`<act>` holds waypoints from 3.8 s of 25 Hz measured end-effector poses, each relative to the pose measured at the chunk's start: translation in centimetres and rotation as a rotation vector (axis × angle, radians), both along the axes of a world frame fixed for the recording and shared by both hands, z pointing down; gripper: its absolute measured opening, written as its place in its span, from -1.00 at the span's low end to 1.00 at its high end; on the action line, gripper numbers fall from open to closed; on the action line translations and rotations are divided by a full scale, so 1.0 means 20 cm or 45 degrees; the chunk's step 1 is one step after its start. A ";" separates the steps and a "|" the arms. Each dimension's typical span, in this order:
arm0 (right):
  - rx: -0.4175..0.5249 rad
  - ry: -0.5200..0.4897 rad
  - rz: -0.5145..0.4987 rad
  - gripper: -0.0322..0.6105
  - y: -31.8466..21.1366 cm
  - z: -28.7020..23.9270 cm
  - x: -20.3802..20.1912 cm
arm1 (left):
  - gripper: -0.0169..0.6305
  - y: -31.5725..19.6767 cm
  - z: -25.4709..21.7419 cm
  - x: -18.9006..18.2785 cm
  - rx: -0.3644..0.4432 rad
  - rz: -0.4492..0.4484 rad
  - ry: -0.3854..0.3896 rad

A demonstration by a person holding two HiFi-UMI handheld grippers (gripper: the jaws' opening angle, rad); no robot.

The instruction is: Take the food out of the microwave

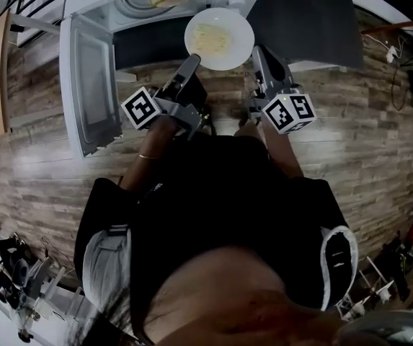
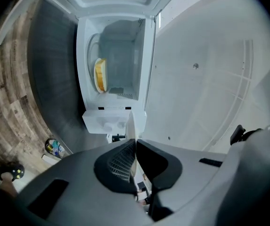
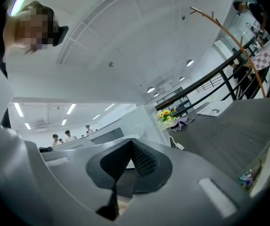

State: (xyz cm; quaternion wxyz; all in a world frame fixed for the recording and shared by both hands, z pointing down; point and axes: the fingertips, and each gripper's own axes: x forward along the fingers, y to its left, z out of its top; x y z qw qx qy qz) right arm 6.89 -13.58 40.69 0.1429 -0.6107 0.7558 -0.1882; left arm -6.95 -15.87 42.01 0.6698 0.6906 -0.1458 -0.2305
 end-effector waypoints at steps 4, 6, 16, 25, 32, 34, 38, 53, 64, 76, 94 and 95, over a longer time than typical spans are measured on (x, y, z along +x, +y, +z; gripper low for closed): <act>-0.007 -0.006 0.026 -0.90 0.04 0.01 0.15 | -0.91 0.04 0.01 0.15 -0.005 0.039 -0.006; -0.013 -0.002 0.022 -0.90 0.06 0.01 0.23 | -0.91 0.06 0.02 0.23 -0.009 0.043 -0.002; 0.010 0.007 -0.061 -0.90 0.10 -0.02 0.50 | -0.91 0.12 0.01 0.57 -0.004 0.027 0.000; 0.014 0.008 -0.063 -0.90 0.10 -0.01 0.82 | -0.91 0.09 0.03 0.90 0.012 0.017 -0.016; 0.020 0.008 -0.057 -0.90 0.11 -0.01 1.03 | -0.91 0.07 0.04 1.09 0.021 0.006 -0.022; 0.023 0.006 -0.059 -0.90 0.13 -0.01 1.09 | -0.91 0.08 0.04 1.14 0.024 -0.004 -0.016; 0.030 0.003 -0.073 -0.90 0.14 0.00 1.17 | -0.91 0.08 0.05 1.21 0.034 -0.026 -0.016; 0.037 -0.014 -0.087 -0.90 0.22 0.01 1.40 | -0.91 0.06 0.06 1.36 0.045 -0.127 -0.032; 0.036 -0.009 -0.086 -0.90 0.20 0.02 1.44 | -0.91 -0.01 0.11 1.38 0.037 -0.142 -0.038; -0.007 -0.011 -0.125 -0.90 0.06 0.06 1.49 | -0.91 -0.14 0.22 1.41 -0.010 -0.168 -0.074; -0.055 -0.064 -0.117 -0.90 -0.23 0.15 1.60 | -0.91 -0.39 0.41 1.49 -0.128 -0.202 -0.129; -0.057 -0.067 -0.117 -0.90 -0.24 0.16 1.60 | -0.91 -0.40 0.42 1.50 -0.140 -0.206 -0.130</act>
